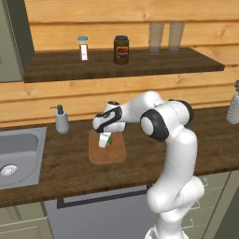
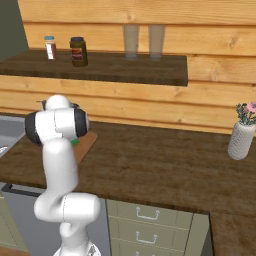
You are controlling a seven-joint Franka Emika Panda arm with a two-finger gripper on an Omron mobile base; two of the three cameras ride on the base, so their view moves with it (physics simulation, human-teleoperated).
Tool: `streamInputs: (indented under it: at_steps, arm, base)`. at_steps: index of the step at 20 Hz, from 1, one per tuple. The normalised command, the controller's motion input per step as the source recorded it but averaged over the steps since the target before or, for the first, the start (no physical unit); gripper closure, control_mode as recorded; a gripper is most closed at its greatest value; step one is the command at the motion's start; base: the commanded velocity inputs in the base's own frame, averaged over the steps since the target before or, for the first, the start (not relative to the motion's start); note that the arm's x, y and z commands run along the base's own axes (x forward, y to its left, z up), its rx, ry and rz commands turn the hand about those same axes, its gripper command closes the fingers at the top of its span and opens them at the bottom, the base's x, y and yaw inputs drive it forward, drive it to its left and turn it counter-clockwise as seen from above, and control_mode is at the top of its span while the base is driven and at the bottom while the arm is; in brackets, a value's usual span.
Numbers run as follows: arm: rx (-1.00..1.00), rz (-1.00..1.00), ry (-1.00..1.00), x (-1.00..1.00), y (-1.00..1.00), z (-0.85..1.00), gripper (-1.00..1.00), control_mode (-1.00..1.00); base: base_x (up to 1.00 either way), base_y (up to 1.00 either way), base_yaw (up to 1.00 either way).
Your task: Pick up the sponge from the counter and clean the cutting board by briefly scrubbing or pressing down on the cutting board. Once finished, release the sponge.
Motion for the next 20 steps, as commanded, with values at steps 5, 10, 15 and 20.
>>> streamInputs:
  at_steps: [5, 10, 15, 20]
  arm:
    - [0.0, 0.0, -0.01, -1.0, -0.02, -0.76, 1.0, -1.0]
    - [0.0, 0.0, 0.03, -1.0, -0.08, -0.67, 1.0, -1.0]
    - [0.0, 0.0, 0.15, -1.0, 0.0, -0.55, 1.0, -1.0]
    - [0.0, 0.0, 0.18, -1.0, -0.09, -0.37, 1.0, -1.0]
  base:
    - [0.0, 0.0, 0.0]
    - [0.0, 0.0, 0.0]
    - [0.0, 0.0, 0.0]
    - [0.0, 0.0, 0.0]
